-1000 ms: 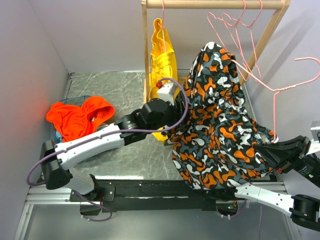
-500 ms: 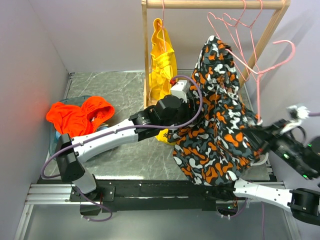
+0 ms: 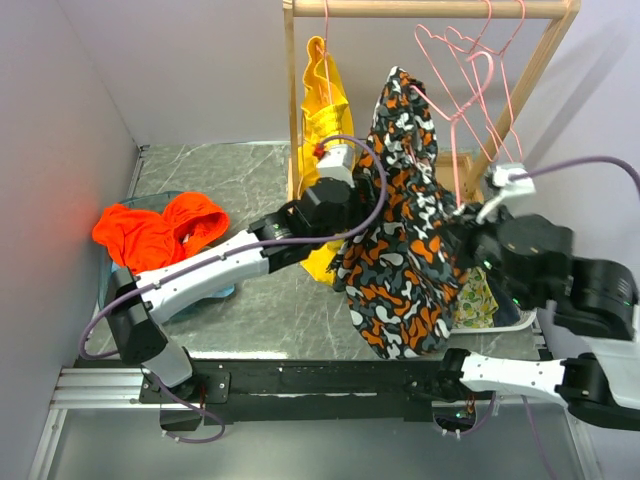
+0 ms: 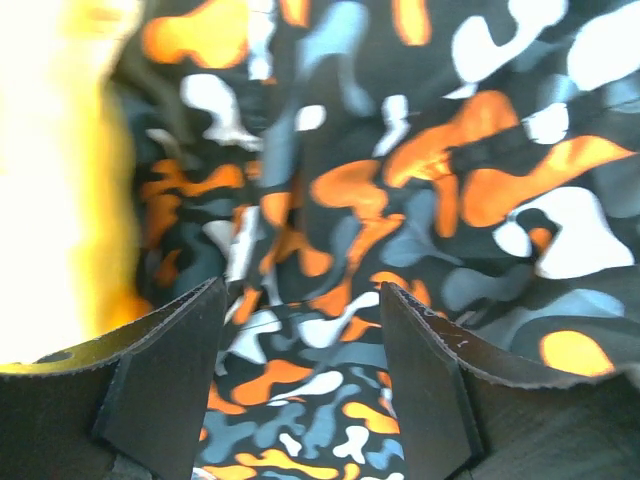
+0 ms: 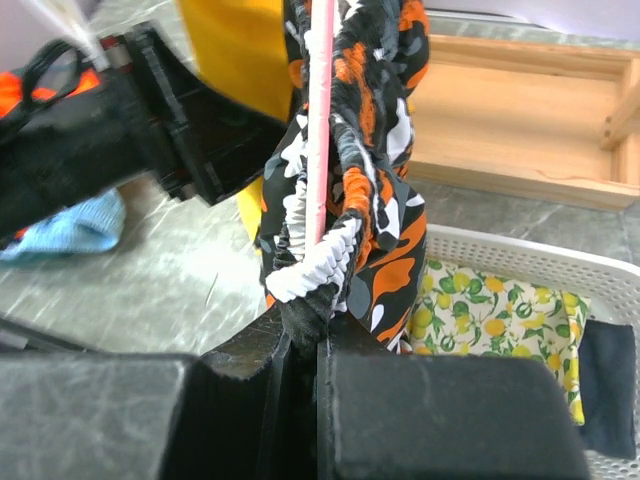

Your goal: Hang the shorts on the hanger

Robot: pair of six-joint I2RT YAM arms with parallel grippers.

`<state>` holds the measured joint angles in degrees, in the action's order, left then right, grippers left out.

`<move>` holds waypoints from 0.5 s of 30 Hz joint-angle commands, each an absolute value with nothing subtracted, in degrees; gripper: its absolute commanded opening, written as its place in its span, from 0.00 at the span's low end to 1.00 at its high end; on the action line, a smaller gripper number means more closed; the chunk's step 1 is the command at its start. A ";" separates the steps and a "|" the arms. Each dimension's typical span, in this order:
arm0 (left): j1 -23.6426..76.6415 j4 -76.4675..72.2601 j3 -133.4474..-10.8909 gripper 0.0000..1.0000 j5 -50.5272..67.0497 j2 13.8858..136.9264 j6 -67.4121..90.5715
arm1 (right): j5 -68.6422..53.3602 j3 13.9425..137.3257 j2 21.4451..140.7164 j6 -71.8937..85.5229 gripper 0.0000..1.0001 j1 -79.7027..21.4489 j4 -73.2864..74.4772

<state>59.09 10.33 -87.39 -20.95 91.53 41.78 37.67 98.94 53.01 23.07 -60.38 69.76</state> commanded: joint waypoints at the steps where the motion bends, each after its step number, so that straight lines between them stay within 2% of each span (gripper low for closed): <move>1: 57.13 9.67 -86.13 0.68 -23.38 87.63 43.24 | 35.87 103.18 58.18 21.28 0.00 -54.68 62.06; 6: 56.51 9.23 -84.47 0.70 -21.01 85.70 42.02 | 24.99 107.49 65.55 17.32 0.00 -40.82 60.21; 10: 56.60 12.03 -85.60 0.72 -17.85 84.46 40.35 | 17.51 110.02 69.25 14.68 0.00 -33.51 56.43; 15: 56.60 15.03 -85.61 0.73 -14.68 80.95 38.59 | 12.57 116.62 76.19 13.36 0.00 -29.01 55.37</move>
<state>56.45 13.50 -84.55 -18.46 85.60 41.01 18.20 109.89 73.65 16.16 -31.62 62.96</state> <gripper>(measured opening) 0.722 0.089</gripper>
